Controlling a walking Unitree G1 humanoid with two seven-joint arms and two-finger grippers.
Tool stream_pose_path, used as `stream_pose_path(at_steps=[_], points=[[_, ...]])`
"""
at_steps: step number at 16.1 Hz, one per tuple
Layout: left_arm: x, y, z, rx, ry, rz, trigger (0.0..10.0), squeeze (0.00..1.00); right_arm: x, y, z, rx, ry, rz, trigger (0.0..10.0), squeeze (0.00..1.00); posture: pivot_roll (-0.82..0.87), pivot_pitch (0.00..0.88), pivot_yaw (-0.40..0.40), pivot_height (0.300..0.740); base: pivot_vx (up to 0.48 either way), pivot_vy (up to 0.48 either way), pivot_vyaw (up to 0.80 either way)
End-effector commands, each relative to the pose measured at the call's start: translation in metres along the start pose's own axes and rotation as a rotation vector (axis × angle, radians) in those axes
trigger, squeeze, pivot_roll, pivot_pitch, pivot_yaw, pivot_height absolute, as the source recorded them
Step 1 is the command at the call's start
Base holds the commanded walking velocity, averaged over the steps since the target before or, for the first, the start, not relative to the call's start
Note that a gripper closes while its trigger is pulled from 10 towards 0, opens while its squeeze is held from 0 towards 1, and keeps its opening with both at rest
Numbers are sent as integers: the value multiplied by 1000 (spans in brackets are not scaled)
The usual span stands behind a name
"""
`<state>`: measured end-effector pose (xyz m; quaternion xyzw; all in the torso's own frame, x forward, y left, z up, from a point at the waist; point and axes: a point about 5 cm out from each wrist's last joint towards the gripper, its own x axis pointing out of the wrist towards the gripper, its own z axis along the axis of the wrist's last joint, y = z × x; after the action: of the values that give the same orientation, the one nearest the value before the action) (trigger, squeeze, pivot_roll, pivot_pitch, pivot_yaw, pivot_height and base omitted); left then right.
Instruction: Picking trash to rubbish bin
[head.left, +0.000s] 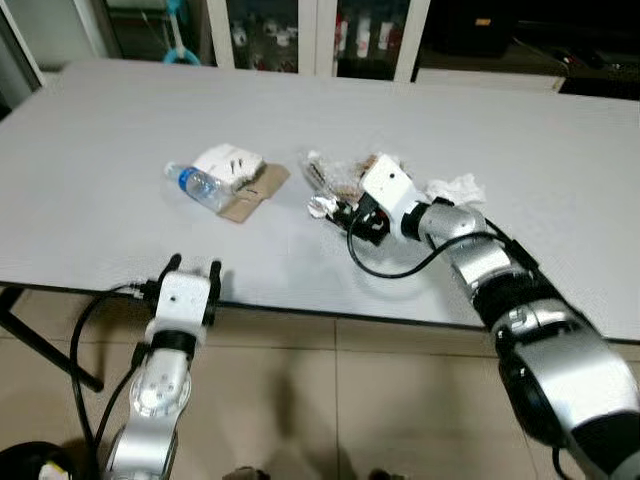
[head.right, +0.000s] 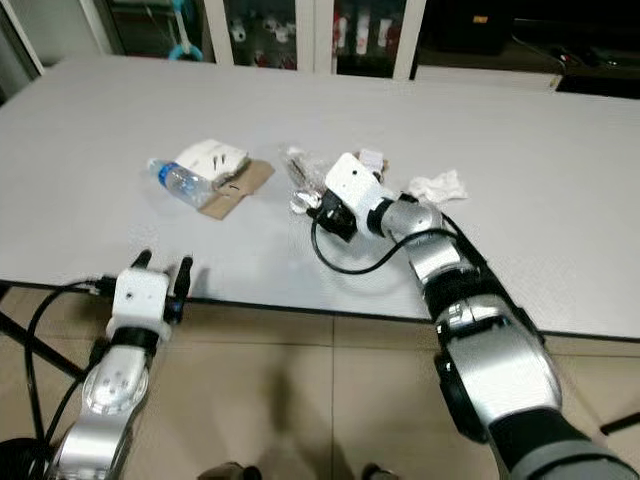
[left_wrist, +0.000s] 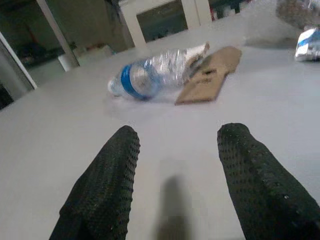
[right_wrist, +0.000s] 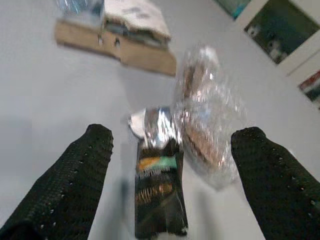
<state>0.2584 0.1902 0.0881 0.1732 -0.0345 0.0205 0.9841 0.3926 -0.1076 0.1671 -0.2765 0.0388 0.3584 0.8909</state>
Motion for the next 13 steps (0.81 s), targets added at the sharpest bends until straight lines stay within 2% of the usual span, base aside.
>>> stream_pose_path(at_steps=[1, 5, 8, 10, 11, 13], points=[[-2, 1, 4, -9, -6, 0, 10000, 0, 0, -4, -1, -17, 35, 4, 10000, 0, 50, 135, -25, 740, 0, 0, 0], [-11, 5, 13, -12, -15, 5, 10000, 0, -3, -9, -8, -2, 99, -15, 10000, 0, 60, 162, -38, 740, 0, 0, 0], [-4, 9, 42, -47, -88, 7, 10000, 0, -4, -9, -8, -9, 114, 26, 10000, 0, 71, 164, -54, 740, 0, 0, 0], [-2, 9, 49, -67, -108, -3, 10000, 0, -4, -8, -9, -6, 116, 31, 10000, 0, 72, 163, -54, 740, 0, 0, 0], [3, 9, 61, -89, -145, -17, 10000, 0, -4, -8, -11, -3, 121, 33, 10000, 0, 73, 163, -55, 740, 0, 0, 0], [26, 19, 100, -101, -272, -40, 10000, 0, -5, -5, -16, 8, 133, 44, 10000, 0, 75, 166, -56, 740, 0, 0, 0]])
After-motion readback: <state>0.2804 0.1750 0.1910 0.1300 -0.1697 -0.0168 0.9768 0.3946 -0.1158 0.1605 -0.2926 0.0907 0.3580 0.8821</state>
